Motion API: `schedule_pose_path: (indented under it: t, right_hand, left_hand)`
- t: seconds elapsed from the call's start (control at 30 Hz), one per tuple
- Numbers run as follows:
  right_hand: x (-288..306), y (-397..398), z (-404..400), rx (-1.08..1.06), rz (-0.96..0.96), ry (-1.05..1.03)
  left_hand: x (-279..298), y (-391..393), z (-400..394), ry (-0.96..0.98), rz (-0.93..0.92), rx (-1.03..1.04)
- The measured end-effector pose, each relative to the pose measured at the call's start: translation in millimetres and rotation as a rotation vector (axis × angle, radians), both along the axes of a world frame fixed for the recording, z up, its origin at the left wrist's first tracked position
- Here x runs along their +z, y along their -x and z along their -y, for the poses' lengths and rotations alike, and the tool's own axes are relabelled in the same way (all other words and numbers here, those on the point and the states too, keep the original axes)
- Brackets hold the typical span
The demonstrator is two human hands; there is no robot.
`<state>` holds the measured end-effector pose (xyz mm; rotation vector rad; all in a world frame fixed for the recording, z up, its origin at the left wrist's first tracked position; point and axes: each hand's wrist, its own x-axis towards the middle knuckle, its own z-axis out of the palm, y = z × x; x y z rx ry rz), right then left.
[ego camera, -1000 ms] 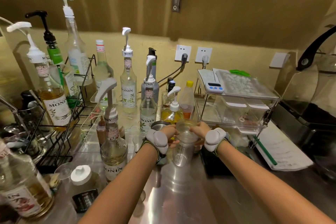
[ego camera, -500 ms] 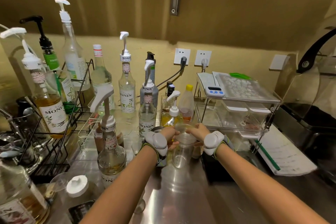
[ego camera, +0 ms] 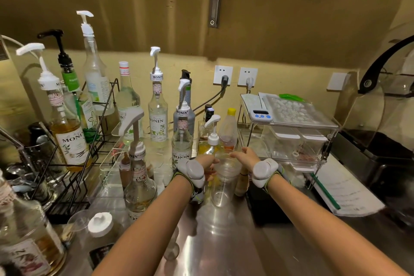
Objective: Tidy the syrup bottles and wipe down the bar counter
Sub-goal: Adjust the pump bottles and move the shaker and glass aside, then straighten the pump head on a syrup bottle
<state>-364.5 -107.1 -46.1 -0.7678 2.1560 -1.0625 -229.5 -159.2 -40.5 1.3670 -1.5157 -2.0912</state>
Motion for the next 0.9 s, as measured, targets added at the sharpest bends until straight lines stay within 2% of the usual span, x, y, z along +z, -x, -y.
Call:
schedule_pose_path:
  t: [0.17,0.3,0.4,0.5,0.7,0.9]
  right_hand:
    - [16,-11,-12,0.024,-0.073,0.056]
    - [24,-25,-21,0.063,-0.113,0.101]
    - [27,-39,-26,0.098,-0.129,0.137]
    - [30,-55,-32,0.15,-0.132,0.131]
    - [34,-93,-39,0.292,-0.15,0.06]
    - [38,-134,-32,0.368,-0.048,0.062]
  left_hand:
    - [15,-15,-17,-0.039,-0.029,0.003]
    - [24,-30,-32,-0.02,-0.079,0.012]
    - [27,-45,-41,0.025,-0.051,0.014]
    - [32,-62,-50,-0.019,-0.113,-0.003]
    - [35,-100,-61,0.026,-0.057,0.131]
    - [40,-141,-62,0.022,-0.021,0.242]
